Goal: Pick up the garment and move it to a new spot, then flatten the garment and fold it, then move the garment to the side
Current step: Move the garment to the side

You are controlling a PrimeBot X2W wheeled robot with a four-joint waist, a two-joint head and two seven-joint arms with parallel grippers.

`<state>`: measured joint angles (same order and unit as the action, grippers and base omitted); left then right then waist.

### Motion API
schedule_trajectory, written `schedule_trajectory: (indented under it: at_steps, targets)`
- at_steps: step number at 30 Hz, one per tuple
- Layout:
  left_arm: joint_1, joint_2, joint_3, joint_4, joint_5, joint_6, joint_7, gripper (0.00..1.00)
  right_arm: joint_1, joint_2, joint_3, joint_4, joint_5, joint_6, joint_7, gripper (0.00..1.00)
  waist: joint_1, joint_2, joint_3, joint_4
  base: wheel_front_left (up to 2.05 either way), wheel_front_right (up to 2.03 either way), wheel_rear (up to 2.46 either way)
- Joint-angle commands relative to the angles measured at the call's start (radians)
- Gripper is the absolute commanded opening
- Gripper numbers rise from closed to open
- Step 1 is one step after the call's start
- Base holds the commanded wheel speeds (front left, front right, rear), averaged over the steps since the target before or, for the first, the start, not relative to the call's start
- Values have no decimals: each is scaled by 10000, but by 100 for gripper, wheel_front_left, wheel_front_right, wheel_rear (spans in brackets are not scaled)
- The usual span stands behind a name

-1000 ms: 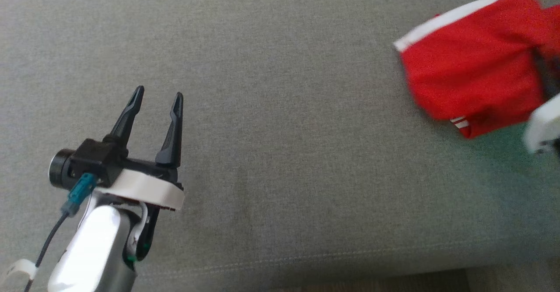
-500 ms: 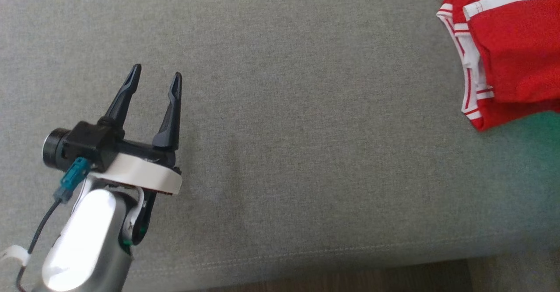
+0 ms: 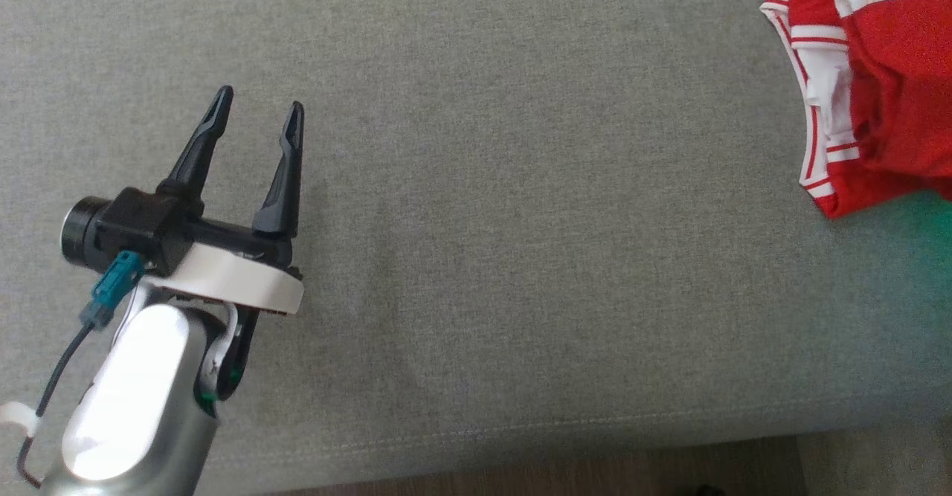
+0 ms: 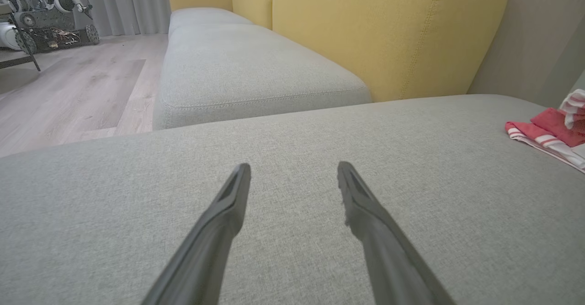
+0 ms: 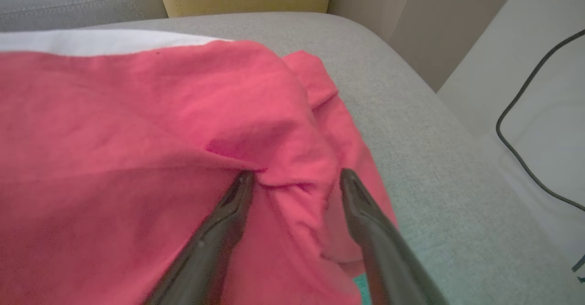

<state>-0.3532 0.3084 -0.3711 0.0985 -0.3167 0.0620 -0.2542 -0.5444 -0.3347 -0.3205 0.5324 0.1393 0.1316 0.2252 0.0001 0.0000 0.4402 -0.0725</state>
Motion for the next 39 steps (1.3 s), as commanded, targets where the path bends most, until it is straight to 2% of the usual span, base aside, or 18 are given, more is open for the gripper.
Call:
schedule_trajectory:
  at_steps: [1,6,15,20,23,29,39]
  targets:
    - [-287,315,372,-253,43,-6,-58,100,-36,-115,50,-256,26,-9,-165,100,-1,0,-95,-8,0,0,0]
    - [-67,265,363,-83,-35,53,-62,100,463,185,5,-848,-31,-9,-651,100,-1,0,-612,-36,0,0,0]
    - [705,145,520,31,-267,349,-68,100,2415,1513,762,-4435,-18,-9,-1102,100,-1,0,-1754,-22,0,0,0]
    - [1043,154,558,-3,-364,425,-70,100,3124,2147,1595,-5844,-126,-9,-1208,100,-1,0,-2189,225,0,0,0]
    - [1175,199,590,-25,-389,471,-70,100,3337,2445,2226,-6105,-163,-9,-1325,100,-1,0,-2364,424,0,0,0]
    - [1423,293,606,29,-454,519,-65,100,3505,2750,3047,-5835,-276,-9,-1696,100,-1,0,-2766,857,0,0,0]
    - [1965,499,440,10,-437,533,25,100,4216,2839,3082,-5360,-291,-9,-2031,100,-1,0,-3403,1166,0,0,0]
